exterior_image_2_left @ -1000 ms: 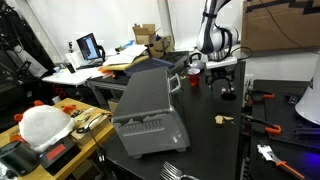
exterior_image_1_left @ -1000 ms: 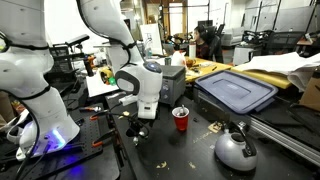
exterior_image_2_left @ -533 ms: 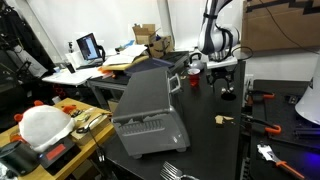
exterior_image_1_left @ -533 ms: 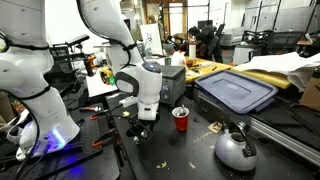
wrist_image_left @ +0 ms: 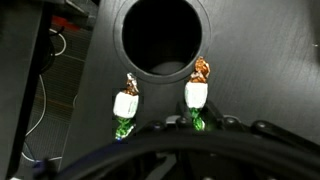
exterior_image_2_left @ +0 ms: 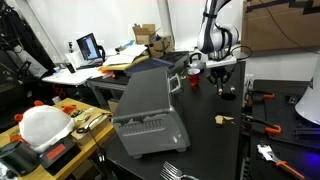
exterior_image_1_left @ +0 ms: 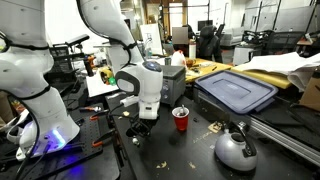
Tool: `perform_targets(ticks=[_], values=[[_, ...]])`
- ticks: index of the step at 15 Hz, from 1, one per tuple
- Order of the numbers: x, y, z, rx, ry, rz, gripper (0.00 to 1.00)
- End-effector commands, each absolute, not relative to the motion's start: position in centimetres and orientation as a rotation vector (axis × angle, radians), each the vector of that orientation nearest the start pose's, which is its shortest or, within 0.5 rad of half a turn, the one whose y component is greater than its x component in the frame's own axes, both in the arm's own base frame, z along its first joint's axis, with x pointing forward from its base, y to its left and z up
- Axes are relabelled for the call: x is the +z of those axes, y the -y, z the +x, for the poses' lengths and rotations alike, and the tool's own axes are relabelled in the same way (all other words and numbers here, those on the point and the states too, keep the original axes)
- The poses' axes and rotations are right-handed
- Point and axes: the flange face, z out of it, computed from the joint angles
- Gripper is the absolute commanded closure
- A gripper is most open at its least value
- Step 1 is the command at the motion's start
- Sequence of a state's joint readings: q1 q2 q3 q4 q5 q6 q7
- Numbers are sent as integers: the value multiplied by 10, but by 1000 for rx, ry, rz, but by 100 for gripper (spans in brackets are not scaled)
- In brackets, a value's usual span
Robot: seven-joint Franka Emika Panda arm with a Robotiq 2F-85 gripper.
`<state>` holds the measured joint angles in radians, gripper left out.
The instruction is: Pick up one piece of candy and put it in the red cup
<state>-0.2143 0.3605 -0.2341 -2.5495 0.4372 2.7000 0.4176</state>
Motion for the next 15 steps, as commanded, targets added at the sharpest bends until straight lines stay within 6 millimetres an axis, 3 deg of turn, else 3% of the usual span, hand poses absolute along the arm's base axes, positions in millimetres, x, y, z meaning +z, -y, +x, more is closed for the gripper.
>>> perform_targets(ticks=[1,7,15], values=[[133,204,363,275,-1833,-2444,100],[158,190,375,262,-1772,-2474,100],[229,148,415,183,-1588,-2618,100]])
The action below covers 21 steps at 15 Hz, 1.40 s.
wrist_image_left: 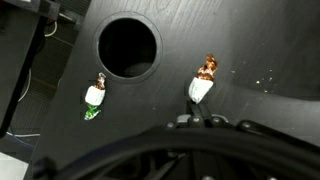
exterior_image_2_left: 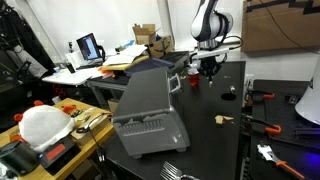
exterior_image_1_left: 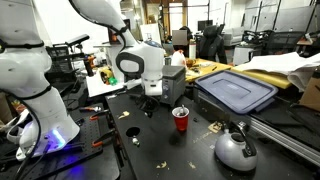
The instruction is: Pick up one piece of candy and put it in the red cup
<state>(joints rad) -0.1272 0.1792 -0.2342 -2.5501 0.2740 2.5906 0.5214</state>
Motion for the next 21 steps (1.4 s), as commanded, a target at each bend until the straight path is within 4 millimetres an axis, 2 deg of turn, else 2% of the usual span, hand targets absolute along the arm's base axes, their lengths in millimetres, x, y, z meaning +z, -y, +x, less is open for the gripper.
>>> perform_targets(ticks=[1,8,13,17,21], values=[[239,143,420,168,-1567,-2638,100],[307,107,463,-43,-1408,-2773,100],[339,94,487,-206,-1350,-2856,100],[354,111,503,-299,-1384,-2886,100],[369,143,514,-378,-1458,-2892,100]])
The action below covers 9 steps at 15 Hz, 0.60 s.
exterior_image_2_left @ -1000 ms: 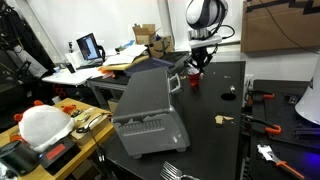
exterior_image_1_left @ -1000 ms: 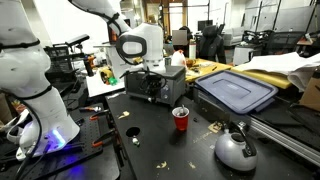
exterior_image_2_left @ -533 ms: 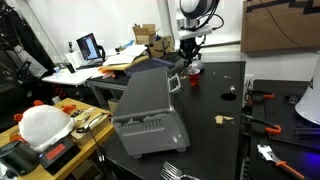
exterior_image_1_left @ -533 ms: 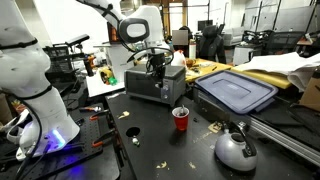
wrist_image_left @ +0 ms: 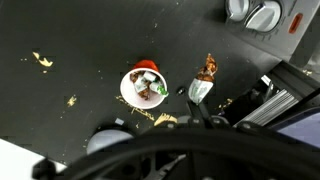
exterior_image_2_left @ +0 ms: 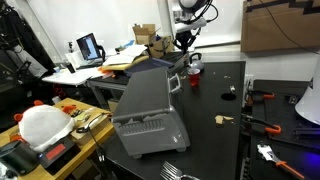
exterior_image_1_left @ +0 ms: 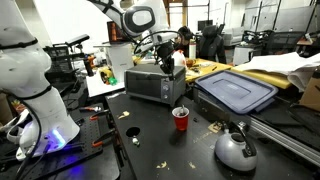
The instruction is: Pick up one piece of candy and put it in the red cup
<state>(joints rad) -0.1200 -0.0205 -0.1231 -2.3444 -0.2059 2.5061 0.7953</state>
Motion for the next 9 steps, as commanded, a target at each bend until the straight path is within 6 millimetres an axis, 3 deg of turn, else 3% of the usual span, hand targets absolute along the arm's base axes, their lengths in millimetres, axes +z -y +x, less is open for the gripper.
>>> perform_targets(ticks=[1,5,9], values=[[371,152,516,-391,-1475,-2897,100],[367,182,522,-407,-1557,-2918,100],[345,198,525,-371,-1609,-2960,100]])
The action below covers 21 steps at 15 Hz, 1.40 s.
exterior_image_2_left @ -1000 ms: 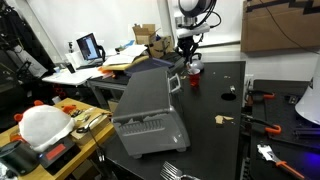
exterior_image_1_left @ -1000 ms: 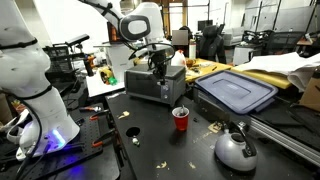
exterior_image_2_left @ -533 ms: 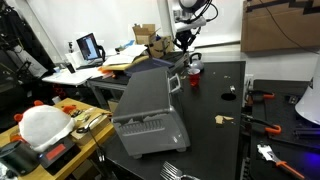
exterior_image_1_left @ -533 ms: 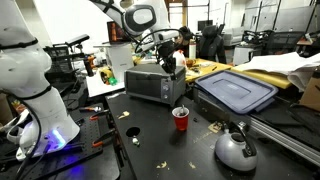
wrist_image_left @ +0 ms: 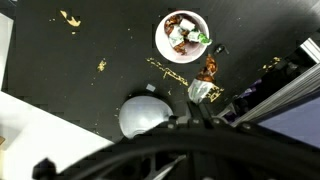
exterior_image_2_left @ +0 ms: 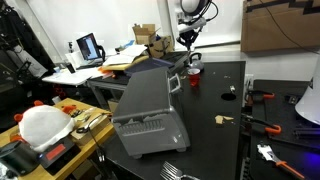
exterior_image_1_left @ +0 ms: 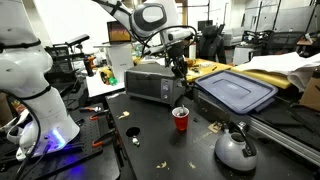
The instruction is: Pick up one piece of candy and put it in the red cup
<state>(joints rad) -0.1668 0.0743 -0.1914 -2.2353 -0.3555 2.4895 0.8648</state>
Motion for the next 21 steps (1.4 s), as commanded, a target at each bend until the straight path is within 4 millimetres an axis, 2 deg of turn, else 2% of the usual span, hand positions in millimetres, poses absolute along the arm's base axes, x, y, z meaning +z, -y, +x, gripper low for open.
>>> perform_targets(ticks=[1,7,12,13,15,19,21], values=[[339,200,526,-354,-1616,-2972,100],[305,205,528,-281,-1646,-3044,100],[286,203,530,-221,-1657,-3071,100],[284,202,531,-218,-1658,-3072,74],[282,201,532,-214,-1652,-3074,68],[285,192,533,-212,-1619,-3072,37],[292,180,532,-204,-1566,-3075,22]])
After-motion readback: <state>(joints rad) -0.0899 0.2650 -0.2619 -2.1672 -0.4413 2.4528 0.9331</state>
